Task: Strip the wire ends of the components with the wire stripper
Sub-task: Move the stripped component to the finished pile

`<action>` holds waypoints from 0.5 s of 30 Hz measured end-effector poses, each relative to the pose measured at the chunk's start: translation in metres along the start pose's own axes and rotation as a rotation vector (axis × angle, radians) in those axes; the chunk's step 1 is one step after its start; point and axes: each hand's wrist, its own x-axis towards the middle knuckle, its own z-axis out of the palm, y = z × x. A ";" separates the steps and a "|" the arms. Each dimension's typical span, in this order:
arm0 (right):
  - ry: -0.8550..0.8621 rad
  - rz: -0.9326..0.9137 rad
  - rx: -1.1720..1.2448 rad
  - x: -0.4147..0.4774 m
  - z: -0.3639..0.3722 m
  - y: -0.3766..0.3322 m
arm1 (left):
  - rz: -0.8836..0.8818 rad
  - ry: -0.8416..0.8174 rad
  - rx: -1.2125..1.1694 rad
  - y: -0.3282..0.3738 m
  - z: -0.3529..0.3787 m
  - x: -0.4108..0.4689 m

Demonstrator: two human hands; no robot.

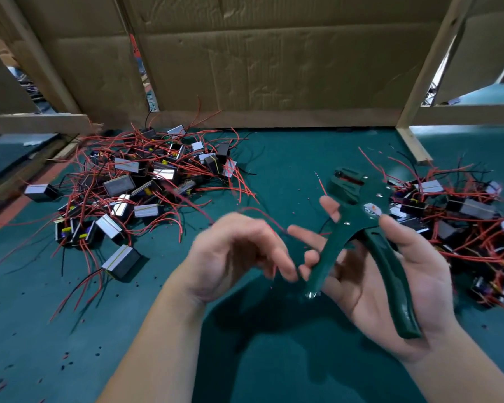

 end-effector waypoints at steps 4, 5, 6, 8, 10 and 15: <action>-0.143 0.135 0.073 -0.001 0.000 -0.002 | -0.222 -0.288 -0.013 -0.003 0.012 0.000; -0.176 0.168 0.074 -0.002 -0.001 -0.002 | -0.257 -0.328 -0.041 -0.004 0.014 0.000; -0.188 0.193 0.066 -0.002 -0.002 -0.002 | -0.279 -0.361 -0.058 -0.005 0.014 -0.001; -0.136 0.199 0.033 -0.001 -0.005 -0.002 | -0.331 -0.383 -0.027 -0.006 0.012 -0.002; -0.034 0.131 -0.016 0.001 -0.006 -0.001 | -0.412 -0.296 0.046 -0.006 0.008 -0.001; 0.131 -0.060 -0.040 0.006 -0.008 -0.002 | -0.397 0.314 0.144 -0.010 0.007 0.012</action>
